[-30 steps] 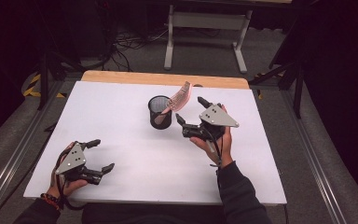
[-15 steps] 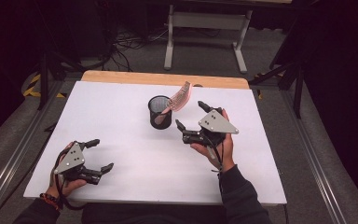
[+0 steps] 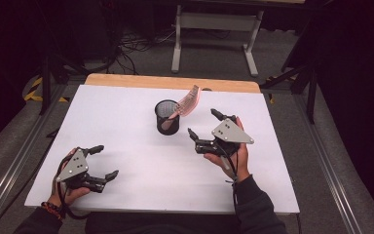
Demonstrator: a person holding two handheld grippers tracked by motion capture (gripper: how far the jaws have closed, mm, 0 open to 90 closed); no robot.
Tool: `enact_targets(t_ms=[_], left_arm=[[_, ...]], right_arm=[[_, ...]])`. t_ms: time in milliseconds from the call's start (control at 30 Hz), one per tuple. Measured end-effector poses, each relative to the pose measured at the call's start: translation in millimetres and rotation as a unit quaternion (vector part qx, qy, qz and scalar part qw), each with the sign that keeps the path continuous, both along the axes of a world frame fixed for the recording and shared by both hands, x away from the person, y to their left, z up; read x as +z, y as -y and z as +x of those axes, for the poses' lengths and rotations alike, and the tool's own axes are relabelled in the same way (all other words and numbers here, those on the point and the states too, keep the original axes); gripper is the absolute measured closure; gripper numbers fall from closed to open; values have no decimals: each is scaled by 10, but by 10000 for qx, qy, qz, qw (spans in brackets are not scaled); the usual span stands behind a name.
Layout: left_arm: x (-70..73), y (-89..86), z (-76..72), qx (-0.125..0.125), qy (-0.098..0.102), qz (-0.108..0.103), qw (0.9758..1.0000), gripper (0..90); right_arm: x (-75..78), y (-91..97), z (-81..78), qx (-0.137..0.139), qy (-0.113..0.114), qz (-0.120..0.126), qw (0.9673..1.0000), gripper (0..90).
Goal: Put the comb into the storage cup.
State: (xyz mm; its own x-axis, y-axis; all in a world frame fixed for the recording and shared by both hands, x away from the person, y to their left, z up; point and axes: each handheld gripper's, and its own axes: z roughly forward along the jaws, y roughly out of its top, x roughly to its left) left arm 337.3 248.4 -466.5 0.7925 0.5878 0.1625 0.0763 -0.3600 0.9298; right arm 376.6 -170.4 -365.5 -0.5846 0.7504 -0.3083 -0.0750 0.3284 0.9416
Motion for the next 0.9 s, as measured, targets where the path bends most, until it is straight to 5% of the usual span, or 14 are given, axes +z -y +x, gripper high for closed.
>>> enact_targets(t_ms=[900], left_arm=[[6, 2, -7, -26, -3, 14, 10000, 55]], right_arm=[[-143, 97, -166, 175, -19, -230, 9996, 67]])
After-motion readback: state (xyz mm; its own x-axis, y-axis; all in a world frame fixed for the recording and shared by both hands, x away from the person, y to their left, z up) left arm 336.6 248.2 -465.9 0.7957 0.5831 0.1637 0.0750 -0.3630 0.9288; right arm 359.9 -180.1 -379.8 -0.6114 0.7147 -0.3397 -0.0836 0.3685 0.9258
